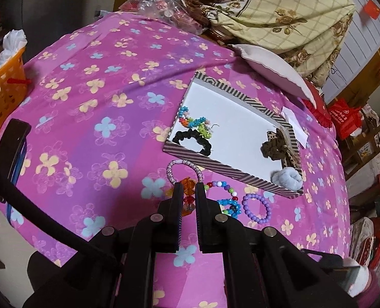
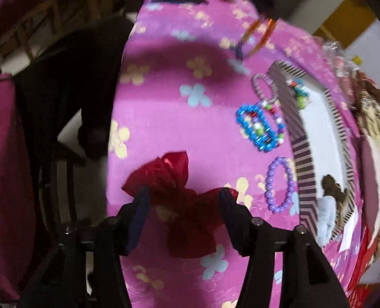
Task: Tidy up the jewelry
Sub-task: 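Carry the bow and orange bracelet into the striped box and open both tools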
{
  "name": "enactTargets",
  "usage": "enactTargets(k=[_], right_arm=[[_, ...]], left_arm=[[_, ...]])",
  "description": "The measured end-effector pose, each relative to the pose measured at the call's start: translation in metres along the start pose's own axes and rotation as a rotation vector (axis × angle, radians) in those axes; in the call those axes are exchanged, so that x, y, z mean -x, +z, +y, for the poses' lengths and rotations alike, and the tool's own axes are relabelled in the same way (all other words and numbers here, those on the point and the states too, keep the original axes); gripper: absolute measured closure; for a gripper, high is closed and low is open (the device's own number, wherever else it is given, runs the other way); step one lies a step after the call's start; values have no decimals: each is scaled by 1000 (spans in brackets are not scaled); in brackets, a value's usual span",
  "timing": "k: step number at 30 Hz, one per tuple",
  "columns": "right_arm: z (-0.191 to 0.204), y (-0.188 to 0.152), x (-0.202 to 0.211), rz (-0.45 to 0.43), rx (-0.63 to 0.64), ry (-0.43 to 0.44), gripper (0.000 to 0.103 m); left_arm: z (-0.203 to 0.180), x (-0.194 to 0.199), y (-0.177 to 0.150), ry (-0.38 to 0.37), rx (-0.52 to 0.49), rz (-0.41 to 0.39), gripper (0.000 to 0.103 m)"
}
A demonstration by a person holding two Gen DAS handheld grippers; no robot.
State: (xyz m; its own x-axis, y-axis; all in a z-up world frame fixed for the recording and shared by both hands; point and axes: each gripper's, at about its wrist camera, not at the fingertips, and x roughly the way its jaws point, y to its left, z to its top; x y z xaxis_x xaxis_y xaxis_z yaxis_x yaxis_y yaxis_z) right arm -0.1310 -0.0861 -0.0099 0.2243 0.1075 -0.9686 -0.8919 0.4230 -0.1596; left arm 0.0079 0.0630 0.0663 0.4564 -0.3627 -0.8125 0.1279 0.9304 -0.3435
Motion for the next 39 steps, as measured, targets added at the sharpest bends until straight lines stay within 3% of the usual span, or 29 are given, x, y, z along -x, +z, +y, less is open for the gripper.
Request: enactTargets(k=[3,6,8,10,13,24,33,39], right_arm=[[1,-4,-14,43,12,63,45],[-13,-8,-14,-17,-103,105,46],[-22,-16,-14,-63,-213,140,53],[-25,-25,-11,-95,-273,118,72],[-32,-46,-4,-136,-401,151,82],[-82,-92,29,-363,-798,80,85],[-147,-98,55,-432,-947,-45,85],[-204,-76,53,-420,-1013,-112,85]], left_arm=[[1,-1,1,7,0,6,76],[1,-3,3,8,0,9,76],[0,-6,3,8,-2,13,76],[-2,-8,2,7,-8,21,76],[-7,-9,2,4,-19,27,76],[-34,-4,18,-5,-70,9,76],[-52,-26,50,46,-96,-6,76],[-67,-47,80,64,-108,-13,76]])
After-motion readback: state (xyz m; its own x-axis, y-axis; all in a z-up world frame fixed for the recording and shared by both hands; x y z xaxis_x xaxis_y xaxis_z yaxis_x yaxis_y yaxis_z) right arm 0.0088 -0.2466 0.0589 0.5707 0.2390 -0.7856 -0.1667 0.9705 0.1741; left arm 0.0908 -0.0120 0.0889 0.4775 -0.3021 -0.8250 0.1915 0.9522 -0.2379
